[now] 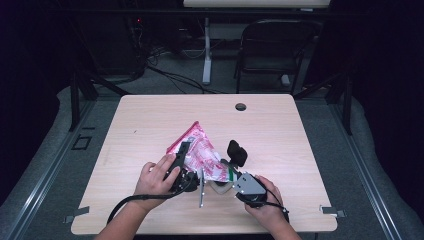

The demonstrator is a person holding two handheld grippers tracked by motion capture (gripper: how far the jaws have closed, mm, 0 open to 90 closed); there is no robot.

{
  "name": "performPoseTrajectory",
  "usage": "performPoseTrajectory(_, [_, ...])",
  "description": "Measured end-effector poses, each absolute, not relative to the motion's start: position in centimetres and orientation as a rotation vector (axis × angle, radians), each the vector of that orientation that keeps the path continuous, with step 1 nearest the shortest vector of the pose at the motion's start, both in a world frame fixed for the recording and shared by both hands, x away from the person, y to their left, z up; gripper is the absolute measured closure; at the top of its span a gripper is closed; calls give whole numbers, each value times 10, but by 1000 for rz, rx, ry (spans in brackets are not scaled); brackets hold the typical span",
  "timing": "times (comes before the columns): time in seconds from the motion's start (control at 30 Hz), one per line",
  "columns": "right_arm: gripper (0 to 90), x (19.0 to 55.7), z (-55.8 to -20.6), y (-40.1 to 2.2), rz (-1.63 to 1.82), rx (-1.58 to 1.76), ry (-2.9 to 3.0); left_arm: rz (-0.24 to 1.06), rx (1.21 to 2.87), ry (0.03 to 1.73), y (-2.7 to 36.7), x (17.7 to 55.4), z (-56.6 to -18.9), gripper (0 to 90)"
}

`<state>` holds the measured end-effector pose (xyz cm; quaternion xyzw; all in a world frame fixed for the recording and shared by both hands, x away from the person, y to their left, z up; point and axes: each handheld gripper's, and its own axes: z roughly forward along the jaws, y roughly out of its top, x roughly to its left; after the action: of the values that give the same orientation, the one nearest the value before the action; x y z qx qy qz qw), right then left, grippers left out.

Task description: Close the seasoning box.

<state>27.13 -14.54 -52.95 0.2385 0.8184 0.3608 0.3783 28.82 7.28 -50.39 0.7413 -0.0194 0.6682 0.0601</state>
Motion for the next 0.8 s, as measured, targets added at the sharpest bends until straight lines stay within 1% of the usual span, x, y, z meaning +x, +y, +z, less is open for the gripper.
performPoseTrajectory(0.17, [893,268,-528,-144,931,597,2087,2008,2273,-33,73,290,-502,678])
performPoseTrajectory(0.27, [858,265,-527,-144,950,578,2089,2007,2271,-28,74,291,-501,684])
performPoseTrajectory(0.4, [836,263,-526,-142,962,562,2091,2005,2285,-25,75,292,-502,688])
performPoseTrajectory(0.5, [784,261,-526,-141,983,548,2086,1994,2295,-38,74,292,-503,693])
performPoseTrajectory(0.53, [779,260,-525,-140,994,539,2082,1996,2296,-50,73,291,-503,694])
performPoseTrajectory(0.6, [782,258,-524,-138,992,516,2082,1991,2318,-46,70,290,-503,695])
performPoseTrajectory(0.7, [826,256,-523,-134,973,491,2082,1985,2293,-56,69,290,-503,696])
performPoseTrajectory(0.8, [853,257,-523,-134,973,499,2083,1996,2280,-65,69,290,-502,695])
